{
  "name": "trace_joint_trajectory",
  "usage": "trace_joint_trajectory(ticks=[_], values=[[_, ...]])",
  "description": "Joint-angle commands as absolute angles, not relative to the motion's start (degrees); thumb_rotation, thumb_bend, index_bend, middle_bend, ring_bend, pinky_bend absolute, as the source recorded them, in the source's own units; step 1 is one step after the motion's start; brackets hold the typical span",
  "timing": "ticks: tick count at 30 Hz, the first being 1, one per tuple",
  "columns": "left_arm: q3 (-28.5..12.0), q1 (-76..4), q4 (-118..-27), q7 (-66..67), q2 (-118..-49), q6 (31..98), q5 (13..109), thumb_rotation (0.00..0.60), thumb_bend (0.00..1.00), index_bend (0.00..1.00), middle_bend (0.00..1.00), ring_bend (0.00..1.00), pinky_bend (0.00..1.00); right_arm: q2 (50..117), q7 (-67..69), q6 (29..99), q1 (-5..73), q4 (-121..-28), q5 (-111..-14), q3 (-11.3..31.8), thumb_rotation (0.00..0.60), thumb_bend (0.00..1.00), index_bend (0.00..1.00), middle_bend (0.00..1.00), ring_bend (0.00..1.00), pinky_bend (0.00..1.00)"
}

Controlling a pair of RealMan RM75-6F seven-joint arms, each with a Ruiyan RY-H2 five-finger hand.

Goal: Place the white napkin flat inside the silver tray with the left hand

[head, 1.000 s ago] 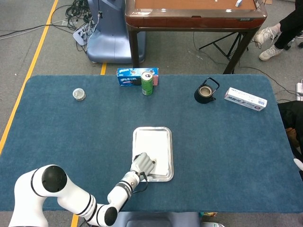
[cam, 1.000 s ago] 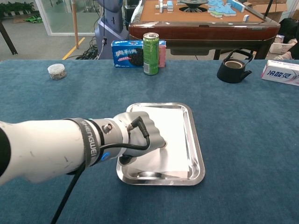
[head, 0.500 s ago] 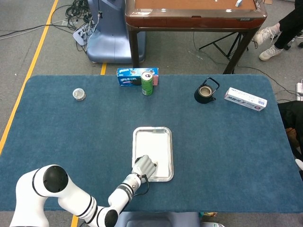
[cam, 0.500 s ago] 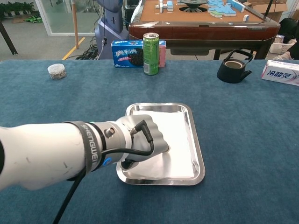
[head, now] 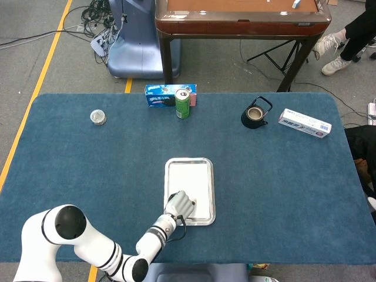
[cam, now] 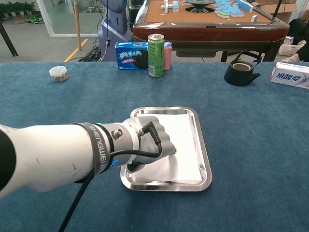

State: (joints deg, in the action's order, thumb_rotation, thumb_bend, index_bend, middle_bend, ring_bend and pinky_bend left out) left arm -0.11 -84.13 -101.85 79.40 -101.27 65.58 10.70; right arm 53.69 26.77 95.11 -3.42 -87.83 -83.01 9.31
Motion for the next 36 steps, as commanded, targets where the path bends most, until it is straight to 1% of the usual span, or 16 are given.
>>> trace_joint_trajectory(ticks=[1, 12, 20, 24, 27, 31, 34, 36], values=[[-0.1, -84.2, -102.6, 79.6, -100.8, 66.1, 10.8, 0.600, 0.49, 0.12, 1.00, 0.94, 1.00, 53.8, 27.0, 95.0, -3.4, -87.7, -83.0, 9.3, 0.600, 0.07, 0.26, 0.25, 0.17, 0.26], [-0.3, -84.3, -108.8, 80.6, -97.5, 71.0, 10.9, 0.600, 0.49, 0.12, 1.00, 0.94, 1.00, 53.9, 26.7, 94.8, -3.3, -87.6, -83.0, 9.4, 0.600, 0.07, 0.26, 0.26, 0.17, 0.26], [0.4, -80.9, -118.4, 76.9, -89.7, 78.2, 14.1, 0.600, 0.49, 0.12, 1.00, 0.94, 1.00, 54.2, 23.7, 93.9, -2.6, -88.4, -84.2, 8.7, 0.600, 0.07, 0.26, 0.26, 0.17, 0.26], [3.0, -77.0, -124.6, 72.4, -83.4, 81.8, 19.4, 0.600, 0.49, 0.12, 1.00, 0.92, 1.00, 54.3, 20.9, 93.6, -2.2, -89.6, -85.0, 8.2, 0.600, 0.07, 0.26, 0.26, 0.17, 0.26], [6.1, -73.4, -127.3, 69.0, -79.4, 84.2, 25.0, 0.600, 0.49, 0.12, 1.00, 0.90, 1.00, 54.6, 18.8, 93.0, -1.8, -90.3, -85.3, 7.9, 0.600, 0.07, 0.26, 0.26, 0.17, 0.26], [9.6, -67.2, -127.7, 62.4, -75.9, 87.8, 33.3, 0.600, 0.49, 0.12, 0.93, 0.83, 1.00, 55.2, 16.1, 92.0, -1.1, -90.8, -85.5, 7.7, 0.600, 0.07, 0.27, 0.26, 0.17, 0.26], [11.4, -63.5, -126.7, 59.3, -74.5, 89.9, 37.4, 0.600, 0.49, 0.12, 0.89, 0.80, 0.99, 55.5, 14.0, 91.2, -0.5, -91.5, -85.5, 7.5, 0.600, 0.07, 0.28, 0.26, 0.17, 0.26], [12.3, -60.7, -126.1, 57.0, -73.6, 91.5, 40.3, 0.600, 0.49, 0.12, 0.84, 0.76, 0.97, 55.7, 12.4, 90.5, -0.1, -91.9, -85.3, 7.4, 0.600, 0.07, 0.28, 0.26, 0.17, 0.26]])
